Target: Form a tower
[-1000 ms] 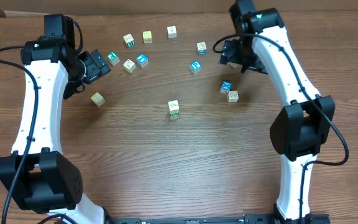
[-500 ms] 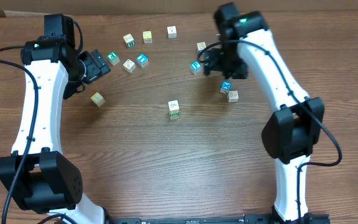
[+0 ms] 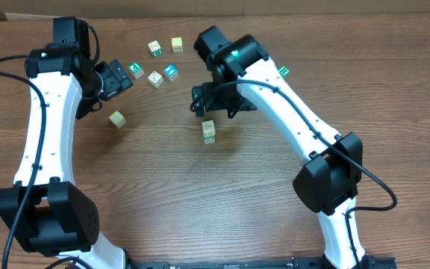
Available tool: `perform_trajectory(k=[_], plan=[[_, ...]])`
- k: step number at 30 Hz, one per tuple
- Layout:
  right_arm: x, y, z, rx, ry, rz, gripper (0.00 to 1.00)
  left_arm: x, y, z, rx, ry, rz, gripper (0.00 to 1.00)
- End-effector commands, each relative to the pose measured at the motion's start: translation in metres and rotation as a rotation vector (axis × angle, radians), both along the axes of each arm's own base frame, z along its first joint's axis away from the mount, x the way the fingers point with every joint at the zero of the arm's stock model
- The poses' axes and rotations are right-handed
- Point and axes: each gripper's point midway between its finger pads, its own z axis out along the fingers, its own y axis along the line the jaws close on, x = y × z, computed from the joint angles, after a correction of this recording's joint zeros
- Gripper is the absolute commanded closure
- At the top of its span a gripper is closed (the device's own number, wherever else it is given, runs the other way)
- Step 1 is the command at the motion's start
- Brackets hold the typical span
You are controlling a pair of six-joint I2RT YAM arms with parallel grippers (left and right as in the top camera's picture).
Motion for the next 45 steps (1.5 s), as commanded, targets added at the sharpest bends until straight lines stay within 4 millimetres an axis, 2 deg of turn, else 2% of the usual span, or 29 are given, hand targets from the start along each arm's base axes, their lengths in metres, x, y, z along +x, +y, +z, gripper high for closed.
perform_trajectory(k=[1, 8, 17, 30, 33, 38, 41, 43, 45], plan=[[-0.005, -0.003, 0.003, -0.021, -0.025, -0.037, 0.00, 0.000, 0.001, -0.005, 0.011, 0.014, -0.018, 0.01], [-0.008, 0.012, -0.016, -0.009, -0.029, -0.009, 0.00, 0.000, 0.001, -0.005, 0.011, 0.014, -0.018, 0.00], [-0.013, 0.025, -0.020, 0.000, -0.042, -0.002, 0.00, 0.000, 0.001, -0.005, 0.011, 0.014, -0.018, 0.01], [-0.022, 0.022, -0.069, -0.014, 0.000, -0.020, 0.00, 0.000, 0.001, -0.005, 0.011, 0.014, -0.018, 0.00], [-0.019, 0.024, -0.072, -0.006, -0.011, -0.019, 0.10, 0.000, 0.001, -0.005, 0.011, 0.014, -0.018, 0.00], [-0.016, 0.022, -0.074, -0.018, -0.028, -0.037, 0.14, 0.000, 0.001, -0.005, 0.011, 0.014, -0.018, 0.00], [-0.012, 0.017, -0.074, -0.043, -0.050, -0.056, 0.13, 0.000, 0.001, -0.005, 0.011, 0.014, -0.018, 0.00], [-0.012, 0.018, -0.073, -0.042, -0.052, -0.056, 0.00, 0.000, 0.001, -0.005, 0.011, 0.014, -0.018, 0.00], [-0.010, 0.019, -0.073, -0.034, -0.059, -0.057, 0.00, 0.000, 0.001, -0.005, 0.011, 0.014, -0.018, 0.00]])
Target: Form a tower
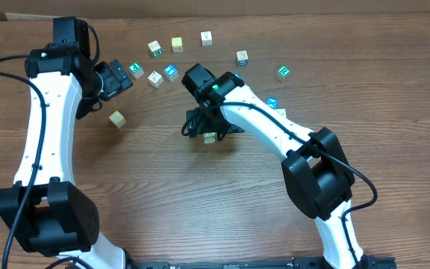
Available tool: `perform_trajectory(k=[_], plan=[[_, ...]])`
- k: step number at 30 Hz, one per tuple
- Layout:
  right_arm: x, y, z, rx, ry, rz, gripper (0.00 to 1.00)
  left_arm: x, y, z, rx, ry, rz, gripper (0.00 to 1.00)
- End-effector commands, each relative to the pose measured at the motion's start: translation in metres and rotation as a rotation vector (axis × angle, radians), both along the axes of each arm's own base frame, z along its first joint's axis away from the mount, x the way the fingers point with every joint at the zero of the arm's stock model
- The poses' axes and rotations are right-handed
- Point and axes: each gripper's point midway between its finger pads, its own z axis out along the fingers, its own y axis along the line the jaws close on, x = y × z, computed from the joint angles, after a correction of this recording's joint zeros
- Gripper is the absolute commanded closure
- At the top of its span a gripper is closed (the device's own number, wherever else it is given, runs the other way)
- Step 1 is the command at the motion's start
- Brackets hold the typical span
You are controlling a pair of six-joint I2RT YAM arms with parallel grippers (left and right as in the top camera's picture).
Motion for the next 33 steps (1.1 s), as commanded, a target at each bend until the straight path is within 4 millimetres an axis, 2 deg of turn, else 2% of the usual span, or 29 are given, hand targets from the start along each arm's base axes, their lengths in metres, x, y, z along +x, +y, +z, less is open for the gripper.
perform_trajectory(k=[1, 5, 8, 19, 27, 33], plan=[[0.004, 0.001, 0.014, 0.019, -0.041, -0.011, 0.00, 0.000, 0.001, -0.005, 0.011, 0.014, -0.018, 0.00], [0.000, 0.011, 0.015, 0.083, -0.004, -0.005, 0.00, 0.000, 0.001, -0.005, 0.011, 0.014, -0.018, 0.00], [-0.002, 0.009, 0.014, 0.072, -0.002, -0.004, 0.10, 0.000, 0.001, -0.005, 0.011, 0.014, -0.018, 0.00], [-0.003, 0.004, 0.013, 0.016, -0.025, -0.023, 0.24, 0.000, 0.001, -0.005, 0.011, 0.014, -0.018, 0.00], [-0.005, 0.008, 0.011, 0.007, -0.040, -0.011, 0.24, 0.000, 0.001, -0.005, 0.011, 0.014, -0.018, 0.00], [-0.007, 0.003, 0.000, -0.014, -0.041, -0.012, 0.24, 0.000, 0.001, -0.005, 0.011, 0.014, -0.018, 0.00]])
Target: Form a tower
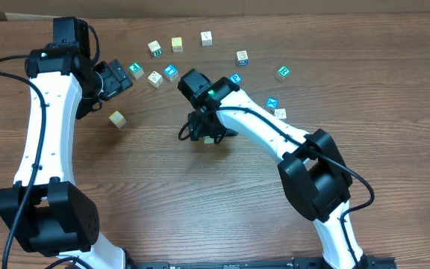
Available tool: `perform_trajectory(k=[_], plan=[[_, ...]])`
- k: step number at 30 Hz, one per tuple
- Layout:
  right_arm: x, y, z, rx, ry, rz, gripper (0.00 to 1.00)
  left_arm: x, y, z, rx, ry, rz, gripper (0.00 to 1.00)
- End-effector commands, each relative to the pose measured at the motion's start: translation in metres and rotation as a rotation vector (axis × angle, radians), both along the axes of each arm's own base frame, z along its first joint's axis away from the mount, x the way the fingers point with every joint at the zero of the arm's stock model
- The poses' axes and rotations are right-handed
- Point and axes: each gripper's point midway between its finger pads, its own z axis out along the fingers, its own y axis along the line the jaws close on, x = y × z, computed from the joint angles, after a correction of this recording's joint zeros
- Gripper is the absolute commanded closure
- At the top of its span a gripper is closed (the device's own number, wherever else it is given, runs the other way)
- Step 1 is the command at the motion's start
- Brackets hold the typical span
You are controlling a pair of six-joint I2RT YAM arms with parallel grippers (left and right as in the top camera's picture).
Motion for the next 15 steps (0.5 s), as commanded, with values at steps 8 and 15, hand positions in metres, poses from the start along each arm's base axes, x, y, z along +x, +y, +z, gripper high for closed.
perform_trajectory(k=[8, 15], plan=[[0.003, 0.000, 0.009, 0.010, -0.043, -0.004, 0.24, 0.000, 0.001, -0.005, 0.011, 0.014, -0.018, 0.01], [0.002, -0.001, -0.002, 0.013, -0.047, -0.004, 0.25, 0.000, 0.001, -0.005, 0.011, 0.014, -0.018, 0.01]])
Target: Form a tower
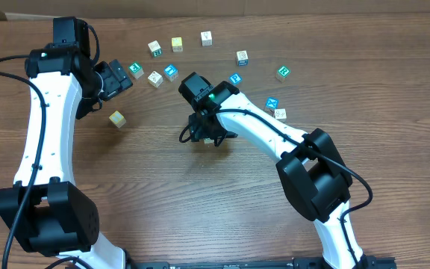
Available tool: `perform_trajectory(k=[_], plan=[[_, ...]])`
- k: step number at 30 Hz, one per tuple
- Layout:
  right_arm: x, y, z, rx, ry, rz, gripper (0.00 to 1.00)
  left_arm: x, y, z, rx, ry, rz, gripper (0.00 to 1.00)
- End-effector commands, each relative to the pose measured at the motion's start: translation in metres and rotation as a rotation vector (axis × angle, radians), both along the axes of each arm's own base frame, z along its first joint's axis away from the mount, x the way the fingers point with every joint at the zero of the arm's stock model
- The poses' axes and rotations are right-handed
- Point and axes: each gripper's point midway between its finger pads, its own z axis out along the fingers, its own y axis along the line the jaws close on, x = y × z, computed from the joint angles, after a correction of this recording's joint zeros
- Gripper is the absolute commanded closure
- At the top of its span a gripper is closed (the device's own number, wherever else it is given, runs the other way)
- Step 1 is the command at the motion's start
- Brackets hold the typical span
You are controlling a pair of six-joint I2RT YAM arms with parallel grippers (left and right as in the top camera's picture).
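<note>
Small lettered cubes lie scattered on the wooden table (215, 209). My right gripper (203, 135) is lowered at the table's middle, over the spot of a yellow-green block. That block is almost wholly hidden under the wrist, so the jaws' state cannot be read. At the far left my left gripper (119, 79) hovers with its fingers apart and nothing between them. It sits beside a green cube (136, 69), a tan cube (155, 78) and a blue cube (172, 72).
A lone tan cube (117, 119) lies below the left gripper. Several more cubes sit along the back, such as a yellow one (177, 44) and a white one (206, 37). Others lie to the right: blue (235, 78), green (283, 72), blue (272, 103).
The right wrist has shifted very slightly over the middle block, hiding it a little more. The left arm and the loose cubes are unchanged.
At first my right gripper hung behind the yellow-green block, which stood in plain view at the table's middle. Later it was down around that block, uncovering cubes at the back right. It has stayed there since. The left arm never moved.
</note>
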Motion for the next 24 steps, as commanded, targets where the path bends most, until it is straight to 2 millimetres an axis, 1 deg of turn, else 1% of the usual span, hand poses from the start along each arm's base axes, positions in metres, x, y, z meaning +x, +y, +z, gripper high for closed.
perform_trajectory(k=[1, 5, 8, 13, 18, 24], plan=[[-0.0017, -0.0031, 0.0064, -0.001, -0.025, -0.003, 0.25, 0.0002, 0.0005, -0.0047, 0.011, 0.014, -0.018, 0.00], [-0.0005, -0.0022, 0.0067, 0.003, -0.029, -0.003, 0.26, 0.0002, 0.0005, -0.0047, 0.011, 0.014, -0.018, 0.00], [0.0000, -0.0026, 0.0068, 0.001, -0.033, -0.004, 0.29, 0.0002, 0.0005, -0.0047, 0.011, 0.014, -0.018, 0.00], [0.0008, -0.0037, 0.0068, -0.005, -0.037, -0.004, 0.31, 0.0002, 0.0005, -0.0047, 0.011, 0.014, -0.018, 0.00], [0.0007, -0.0036, 0.0068, -0.005, -0.037, -0.005, 0.36, 0.0002, 0.0005, -0.0047, 0.011, 0.014, -0.018, 0.00], [0.0007, -0.0036, 0.0068, -0.005, -0.037, -0.005, 0.37, 0.0002, 0.0005, -0.0047, 0.011, 0.014, -0.018, 0.00]])
